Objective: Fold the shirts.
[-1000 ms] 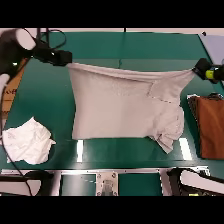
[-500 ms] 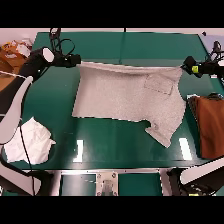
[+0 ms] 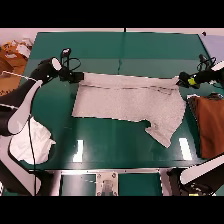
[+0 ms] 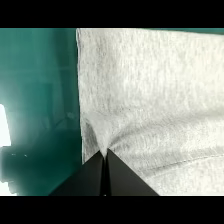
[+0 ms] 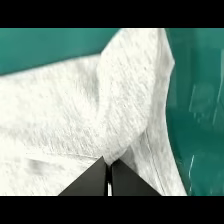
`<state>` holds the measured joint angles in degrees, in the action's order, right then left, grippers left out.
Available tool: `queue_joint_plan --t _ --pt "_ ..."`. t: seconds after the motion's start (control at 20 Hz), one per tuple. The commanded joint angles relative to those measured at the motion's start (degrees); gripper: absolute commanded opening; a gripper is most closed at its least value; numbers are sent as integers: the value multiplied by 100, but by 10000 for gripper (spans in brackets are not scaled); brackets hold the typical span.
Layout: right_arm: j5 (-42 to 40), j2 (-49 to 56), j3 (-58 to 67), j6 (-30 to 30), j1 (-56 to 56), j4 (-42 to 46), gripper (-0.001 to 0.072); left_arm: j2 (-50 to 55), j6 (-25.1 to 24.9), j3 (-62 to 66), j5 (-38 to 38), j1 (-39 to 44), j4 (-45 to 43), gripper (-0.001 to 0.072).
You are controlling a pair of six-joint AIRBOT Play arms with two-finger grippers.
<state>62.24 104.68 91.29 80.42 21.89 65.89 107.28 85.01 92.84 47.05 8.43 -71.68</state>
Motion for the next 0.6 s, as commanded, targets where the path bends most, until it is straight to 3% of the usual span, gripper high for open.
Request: queue_joint_plan --t 0.0,0.2,0.25,0.3,0.35,0.45,0.5,0.55 --pt "295 7 -238 70 -44 210 10 109 -105 -2 -122 -4 15 22" --pt "623 4 74 166 2 214 19 103 -103 63 155 -4 9 23" --pt "903 4 273 205 50 260 149 103 -103 195 380 -4 0 128" --pt "1228 4 505 323 105 374 252 103 -103 400 737 -4 -26 471" --pt "1615 4 758 533 190 533 271 103 -92 671 1178 -4 -79 614" --pt "2203 -83 1021 957 400 774 236 103 -50 1290 2096 -4 -354 614" --pt "2367 -168 1008 1005 509 787 144 103 74 1565 2538 -4 -573 614" --pt "2562 -245 964 1005 603 787 104 103 120 1805 2981 -4 -754 613"
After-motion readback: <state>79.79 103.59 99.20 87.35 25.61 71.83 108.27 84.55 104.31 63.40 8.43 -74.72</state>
